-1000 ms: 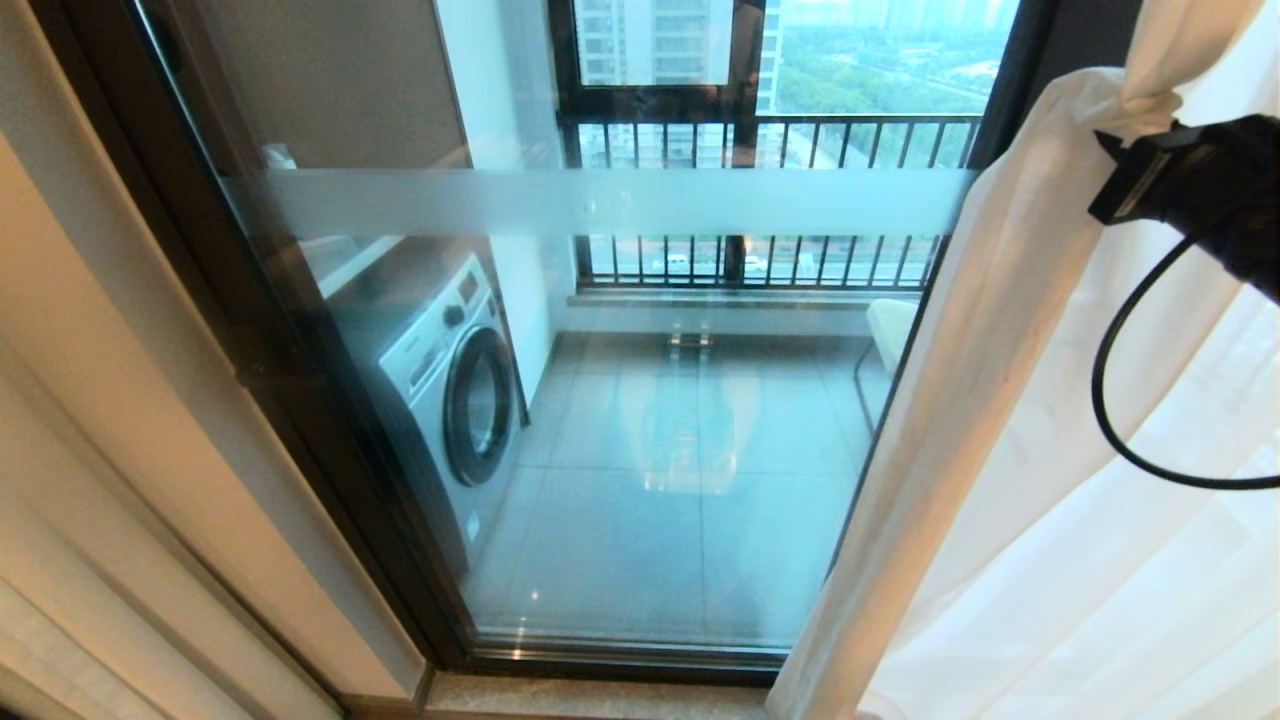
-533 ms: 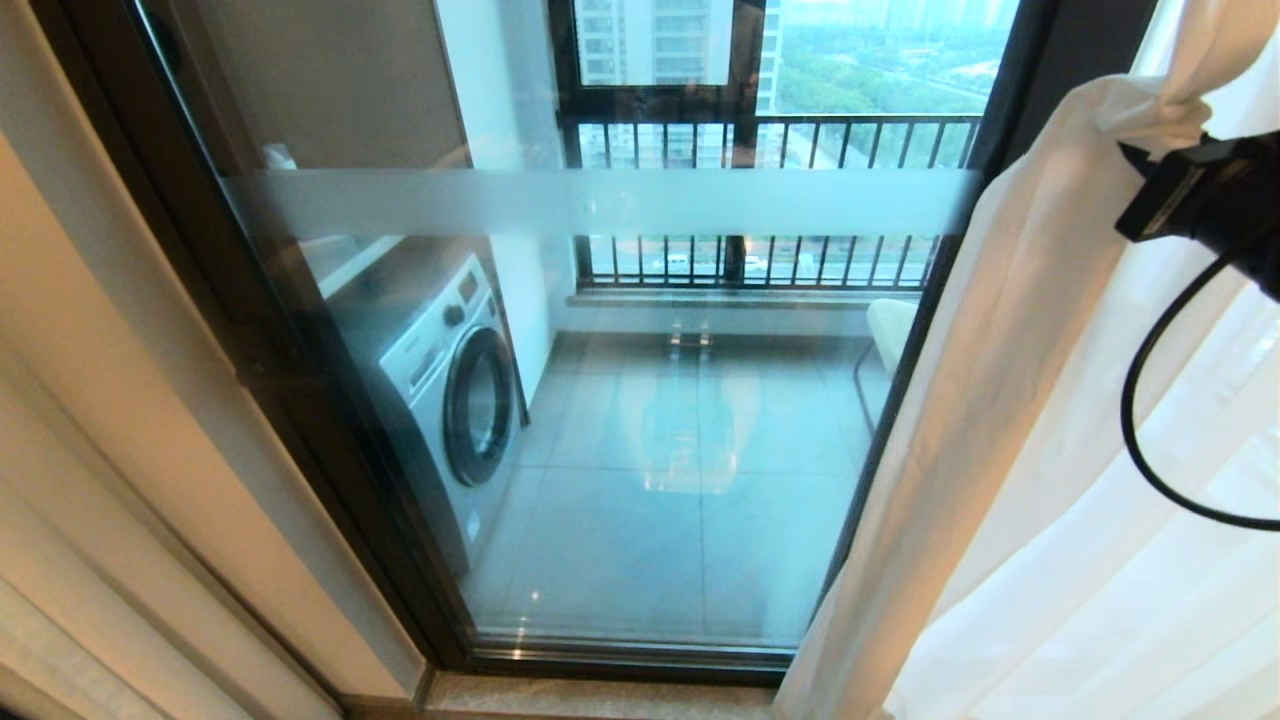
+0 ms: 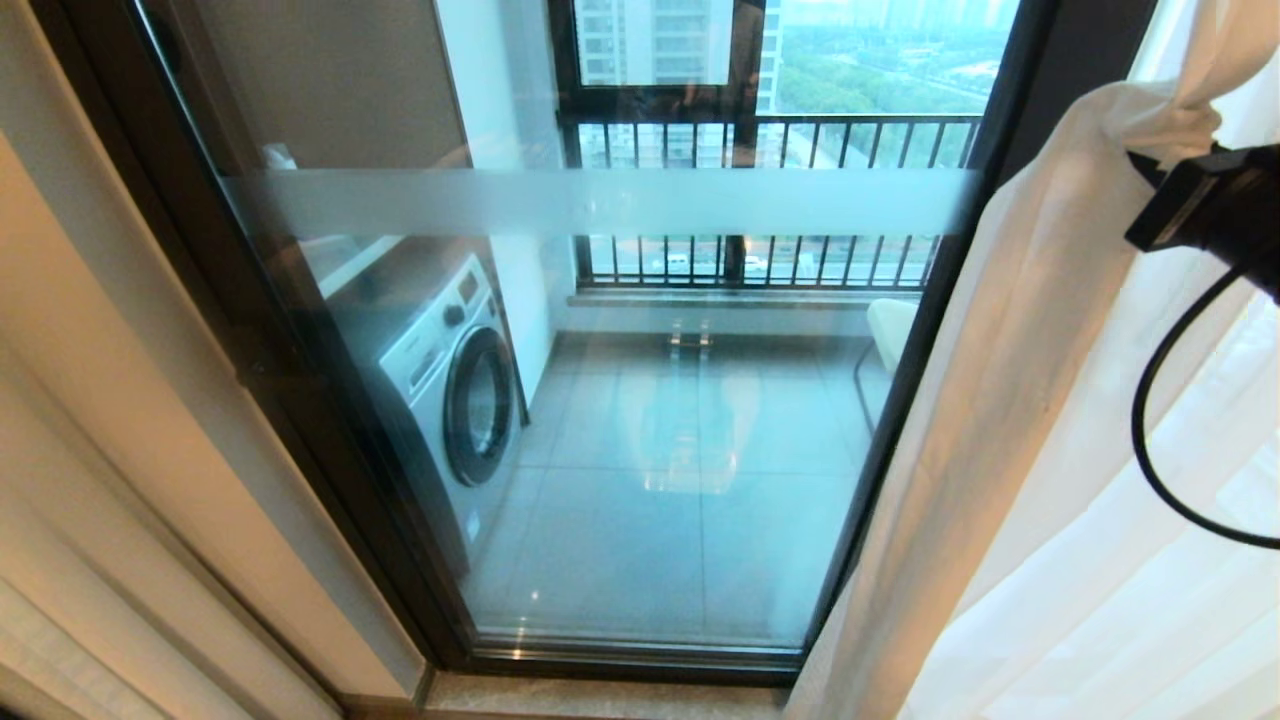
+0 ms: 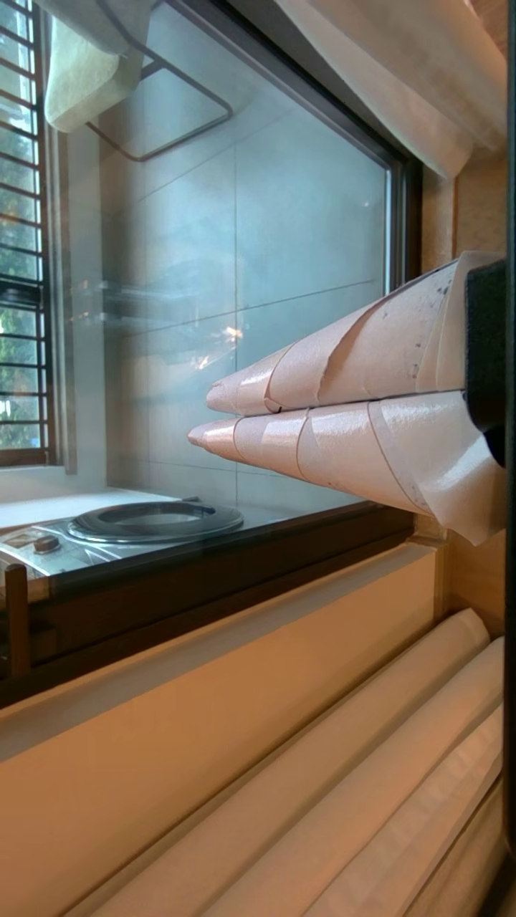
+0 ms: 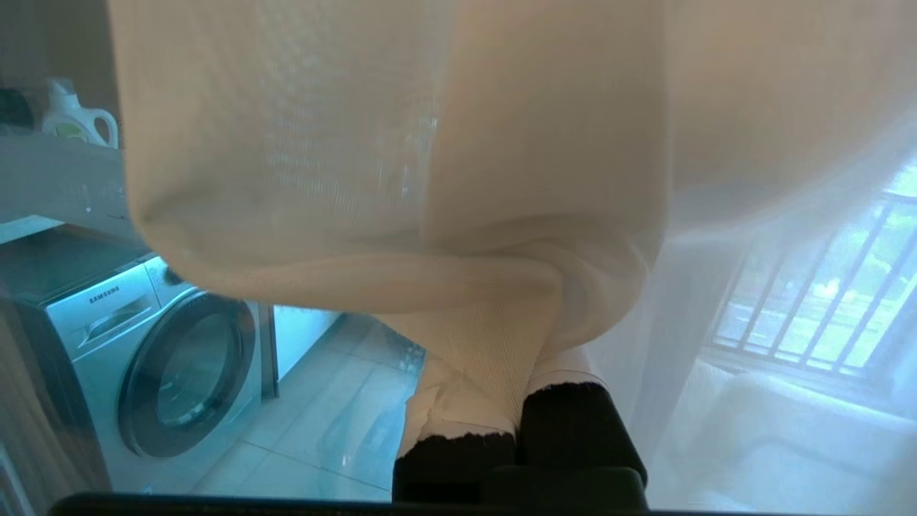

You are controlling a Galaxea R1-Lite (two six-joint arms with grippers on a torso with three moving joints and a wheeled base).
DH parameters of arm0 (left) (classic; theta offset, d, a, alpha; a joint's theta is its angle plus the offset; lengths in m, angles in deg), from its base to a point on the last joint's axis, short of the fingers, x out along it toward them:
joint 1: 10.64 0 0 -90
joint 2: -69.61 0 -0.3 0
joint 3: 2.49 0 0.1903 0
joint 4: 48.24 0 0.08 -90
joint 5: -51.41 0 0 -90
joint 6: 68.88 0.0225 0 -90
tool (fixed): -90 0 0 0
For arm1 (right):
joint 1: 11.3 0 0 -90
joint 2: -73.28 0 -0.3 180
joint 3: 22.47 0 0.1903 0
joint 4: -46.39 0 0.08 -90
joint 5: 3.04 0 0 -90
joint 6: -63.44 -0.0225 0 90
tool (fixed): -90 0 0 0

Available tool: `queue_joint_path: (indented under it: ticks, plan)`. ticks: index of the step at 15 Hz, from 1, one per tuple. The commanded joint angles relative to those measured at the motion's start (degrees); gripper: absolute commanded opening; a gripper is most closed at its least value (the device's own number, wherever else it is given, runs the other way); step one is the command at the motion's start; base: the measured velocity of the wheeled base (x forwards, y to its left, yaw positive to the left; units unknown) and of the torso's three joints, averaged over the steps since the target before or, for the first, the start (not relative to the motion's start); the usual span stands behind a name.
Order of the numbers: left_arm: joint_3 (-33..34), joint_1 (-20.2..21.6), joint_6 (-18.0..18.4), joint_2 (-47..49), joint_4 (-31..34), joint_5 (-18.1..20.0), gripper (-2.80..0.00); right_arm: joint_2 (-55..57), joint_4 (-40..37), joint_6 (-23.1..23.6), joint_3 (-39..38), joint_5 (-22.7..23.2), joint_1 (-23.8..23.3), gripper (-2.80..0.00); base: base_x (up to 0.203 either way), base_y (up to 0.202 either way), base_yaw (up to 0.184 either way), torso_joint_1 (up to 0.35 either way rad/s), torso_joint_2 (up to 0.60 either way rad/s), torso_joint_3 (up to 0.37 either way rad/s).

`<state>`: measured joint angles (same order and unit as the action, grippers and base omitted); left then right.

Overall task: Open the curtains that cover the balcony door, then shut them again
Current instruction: Pull the inner curtains open on both sides

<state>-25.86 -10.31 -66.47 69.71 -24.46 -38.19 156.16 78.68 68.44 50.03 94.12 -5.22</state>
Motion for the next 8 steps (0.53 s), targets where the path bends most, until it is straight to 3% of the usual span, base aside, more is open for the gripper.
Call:
queue_joint_path:
  ticks: [1, 8]
  plan:
    - [0.00, 0.02, 0.13, 0.08, 0.02, 0.04, -2.80, -0.80, 0.25, 0.01, -0.70, 0.05, -0.02, -2.80, 0.000, 0.000, 0.000, 0.000, 0.00, 0.000]
    - [0.00, 0.02, -0.04, 0.08, -0.06, -0.05, -2.80, -0.88, 0.25, -1.22, -0.70, 0.05, -0.11, -2.80, 0.000, 0.000, 0.000, 0.000, 0.00, 0.000]
